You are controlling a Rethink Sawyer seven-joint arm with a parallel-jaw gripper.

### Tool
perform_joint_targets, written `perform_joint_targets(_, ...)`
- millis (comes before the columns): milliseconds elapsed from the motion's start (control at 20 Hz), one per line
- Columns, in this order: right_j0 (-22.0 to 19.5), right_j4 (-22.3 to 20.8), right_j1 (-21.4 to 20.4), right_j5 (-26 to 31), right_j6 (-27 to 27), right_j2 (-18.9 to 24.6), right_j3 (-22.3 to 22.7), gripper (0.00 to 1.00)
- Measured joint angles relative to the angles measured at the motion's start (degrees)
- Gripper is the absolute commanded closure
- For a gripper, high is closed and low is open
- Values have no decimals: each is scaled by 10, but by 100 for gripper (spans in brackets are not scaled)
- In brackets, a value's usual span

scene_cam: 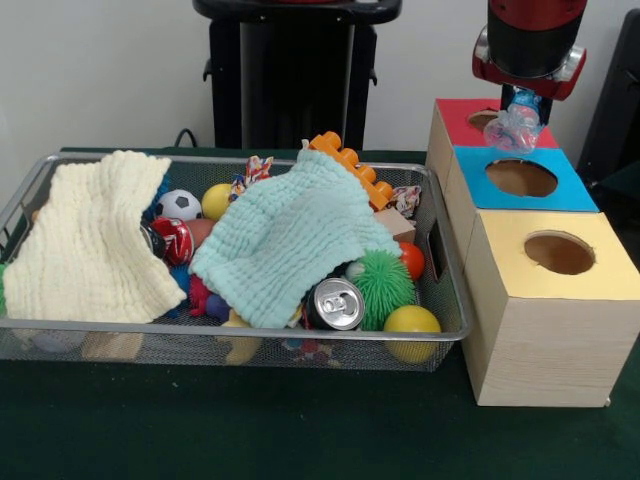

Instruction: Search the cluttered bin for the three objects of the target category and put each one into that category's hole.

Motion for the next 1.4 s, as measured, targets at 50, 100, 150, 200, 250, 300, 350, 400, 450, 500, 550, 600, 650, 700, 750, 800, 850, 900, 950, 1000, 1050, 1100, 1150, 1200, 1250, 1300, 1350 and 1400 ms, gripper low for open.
perform_joint_targets(50, 0, 0, 0, 0, 0, 1, 0, 100)
perform_joint_targets(100, 0, 0, 0, 0, 0, 3, 0, 100)
perform_joint_targets(150, 0, 0, 0, 0, 0, 4, 0, 100)
perform_joint_targets(200, 0, 0, 0, 0, 0, 5, 0, 100)
perform_joint_targets(250, 0, 0, 0, 0, 0, 6, 0, 100)
perform_joint_targets(300, 0, 1, 0, 0, 0, 10, 0, 100)
perform_joint_targets(350, 0, 2, 0, 0, 0, 11, 0, 100)
perform_joint_targets(400, 0, 3, 0, 0, 0, 14, 0, 100)
perform_joint_targets(450, 0, 4, 1, 0, 0, 15, 0, 100)
perform_joint_targets(500, 0, 5, 2, 0, 0, 17, 0, 100)
perform_joint_targets(550, -1, 5, 3, 0, 0, 18, 0, 100)
perform_joint_targets(600, -1, 5, 4, 0, 0, 18, 0, 100)
perform_joint_targets(650, -2, 5, 5, 0, 0, 19, 0, 100)
perform_joint_targets(700, -4, 5, 6, 0, 0, 20, 0, 100)
perform_joint_targets(750, -5, 5, 7, 0, 0, 21, 0, 100)
perform_joint_targets(800, -6, 5, 8, 0, 0, 22, 0, 100)
perform_joint_targets(850, -7, 5, 8, 0, 0, 23, 0, 100)
perform_joint_targets(900, -12, 5, 11, 0, 0, 28, 0, 100)
perform_joint_targets(950, -13, 5, 12, 0, 0, 29, 0, 100)
perform_joint_targets(1000, -15, 5, 13, 0, 0, 30, 0, 100)
perform_joint_targets(1050, -17, 6, 14, 0, 0, 33, 0, 100)
perform_joint_targets(1100, -18, 6, 14, 0, 0, 34, 0, 100)
perform_joint_targets(1150, -20, 6, 14, 0, 0, 36, 0, 100)
perform_joint_targets(1200, -21, 6, 14, 0, 0, 37, 0, 100)
perform_joint_targets(1250, -22, 6, 14, 0, 0, 39, 0, 100)
perform_joint_targets(1300, -24, 6, 14, 0, 0, 40, 0, 100)
perform_joint_targets(1350, -25, 6, 14, 0, 0, 42, 0, 100)
perform_joint_targets(1400, -26, 6, 14, 0, 0, 43, 0, 100)
